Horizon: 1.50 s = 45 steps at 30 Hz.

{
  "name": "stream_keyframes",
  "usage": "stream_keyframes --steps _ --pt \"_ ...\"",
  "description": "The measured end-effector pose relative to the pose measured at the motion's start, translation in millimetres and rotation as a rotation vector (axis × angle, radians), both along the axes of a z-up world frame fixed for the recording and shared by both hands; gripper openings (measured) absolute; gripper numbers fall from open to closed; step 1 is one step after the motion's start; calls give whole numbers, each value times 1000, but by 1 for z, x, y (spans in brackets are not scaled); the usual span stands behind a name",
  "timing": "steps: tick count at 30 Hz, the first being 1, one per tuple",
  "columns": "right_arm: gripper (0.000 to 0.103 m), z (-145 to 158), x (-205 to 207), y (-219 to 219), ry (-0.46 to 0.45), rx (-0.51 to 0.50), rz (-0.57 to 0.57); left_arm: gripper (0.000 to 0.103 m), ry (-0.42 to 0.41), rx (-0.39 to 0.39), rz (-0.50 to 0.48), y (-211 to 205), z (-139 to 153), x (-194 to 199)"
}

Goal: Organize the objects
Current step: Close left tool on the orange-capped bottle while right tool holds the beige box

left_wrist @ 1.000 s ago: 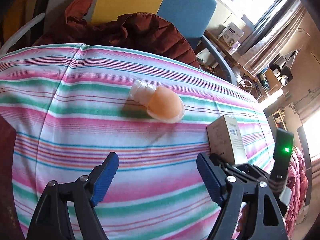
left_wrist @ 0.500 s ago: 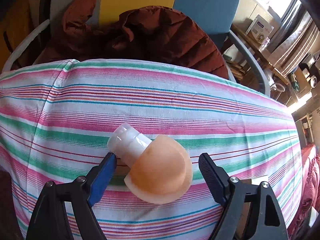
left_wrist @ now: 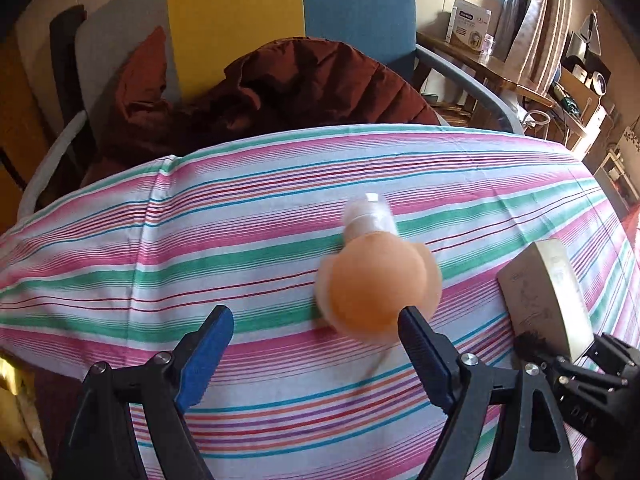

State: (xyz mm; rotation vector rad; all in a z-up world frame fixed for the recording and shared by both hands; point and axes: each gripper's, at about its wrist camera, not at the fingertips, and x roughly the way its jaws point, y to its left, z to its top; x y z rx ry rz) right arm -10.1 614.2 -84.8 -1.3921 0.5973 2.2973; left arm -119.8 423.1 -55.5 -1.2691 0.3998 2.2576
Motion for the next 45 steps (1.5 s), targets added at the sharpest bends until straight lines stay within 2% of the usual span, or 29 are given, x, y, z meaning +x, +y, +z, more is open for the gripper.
stream_keyframes --steps 4,9,11,14,17,21,24,29,33,39,45 --pt "56 1 0 -4 0 2 -1 86 28 29 -19 3 7 1" --pt "56 1 3 -2 8 -9 -4 86 76 29 -105 40 8 7" --pt "56 1 4 -1 10 -19 -9 86 64 29 -127 56 3 4" --pt "57 0 4 -1 12 -28 -11 86 74 -13 -111 69 -6 -1" --pt "57 1 4 1 12 -30 -10 85 78 -15 -104 72 -16 -6" --pt "57 0 4 2 13 -30 -11 69 41 43 -96 61 -31 -8" --pt "57 0 5 2 12 -24 -8 67 101 49 -123 57 -35 5" --pt "57 -2 4 -1 11 -1 4 60 103 88 -118 48 -32 7" --pt "52 -1 5 -3 12 12 8 60 93 147 -89 27 -30 10" --pt "52 1 6 -6 30 -1 18 59 77 236 -60 -9 -26 23" --pt "52 7 1 -24 52 39 81 59 123 250 -85 -29 -19 50"
